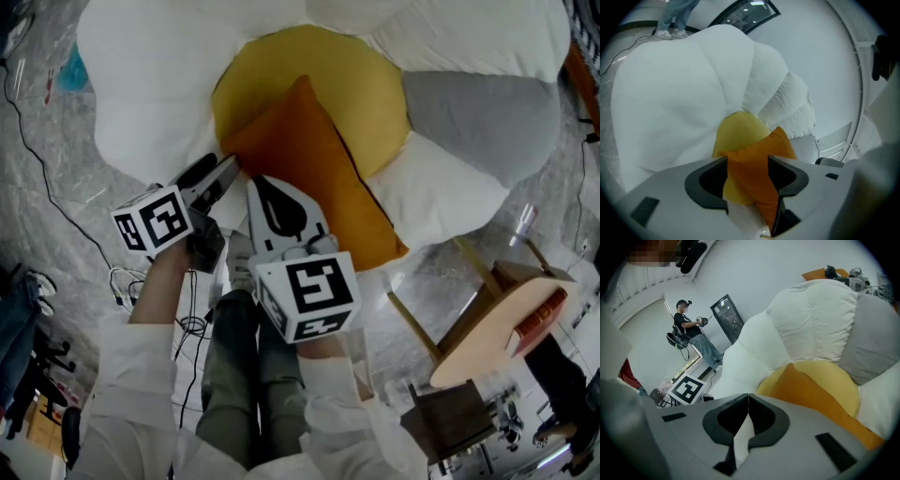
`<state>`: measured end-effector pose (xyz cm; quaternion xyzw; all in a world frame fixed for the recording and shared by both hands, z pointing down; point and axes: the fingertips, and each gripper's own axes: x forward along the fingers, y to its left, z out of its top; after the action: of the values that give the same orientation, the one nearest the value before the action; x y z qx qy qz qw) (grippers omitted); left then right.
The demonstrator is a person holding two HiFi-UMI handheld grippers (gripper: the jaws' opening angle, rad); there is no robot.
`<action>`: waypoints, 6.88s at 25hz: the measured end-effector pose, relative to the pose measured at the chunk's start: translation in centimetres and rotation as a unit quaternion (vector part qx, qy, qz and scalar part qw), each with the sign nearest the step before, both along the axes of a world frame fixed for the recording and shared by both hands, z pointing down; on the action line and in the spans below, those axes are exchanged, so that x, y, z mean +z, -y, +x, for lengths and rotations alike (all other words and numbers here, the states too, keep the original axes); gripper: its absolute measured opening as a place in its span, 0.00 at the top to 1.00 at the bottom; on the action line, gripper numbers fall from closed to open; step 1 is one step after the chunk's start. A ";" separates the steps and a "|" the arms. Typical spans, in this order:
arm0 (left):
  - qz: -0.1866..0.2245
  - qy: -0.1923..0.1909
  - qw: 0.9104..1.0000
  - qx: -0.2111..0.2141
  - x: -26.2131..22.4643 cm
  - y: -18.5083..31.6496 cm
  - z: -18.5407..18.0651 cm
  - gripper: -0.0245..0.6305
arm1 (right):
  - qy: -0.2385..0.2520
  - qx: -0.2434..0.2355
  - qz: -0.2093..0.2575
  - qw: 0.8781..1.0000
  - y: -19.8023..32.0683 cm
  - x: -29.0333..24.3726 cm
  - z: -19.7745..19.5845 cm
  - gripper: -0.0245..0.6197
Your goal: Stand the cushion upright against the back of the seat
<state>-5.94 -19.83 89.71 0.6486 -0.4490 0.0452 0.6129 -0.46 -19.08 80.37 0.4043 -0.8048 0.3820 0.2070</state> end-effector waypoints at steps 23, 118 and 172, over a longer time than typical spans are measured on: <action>-0.120 -0.174 0.946 -0.246 6.0 1.0 -1.0 0.57 | -0.012 -0.049 0.013 0.999 0.1 1.2 -3.5 0.94; 0.151 -0.236 0.928 -0.247 -33.7 14.2 -1.2 0.90 | 0.018 0.050 0.128 0.990 9.4 -27.1 0.4 0.94; 0.130 -0.069 0.960 -0.237 -33.2 12.8 -12.1 0.57 | 0.067 0.055 0.115 0.990 7.4 -33.3 -2.1 0.94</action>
<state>-18.03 -32.60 56.52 0.5992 -0.5483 -0.2047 0.5463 -2.56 -26.48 47.08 0.4429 -0.8319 0.3238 0.0830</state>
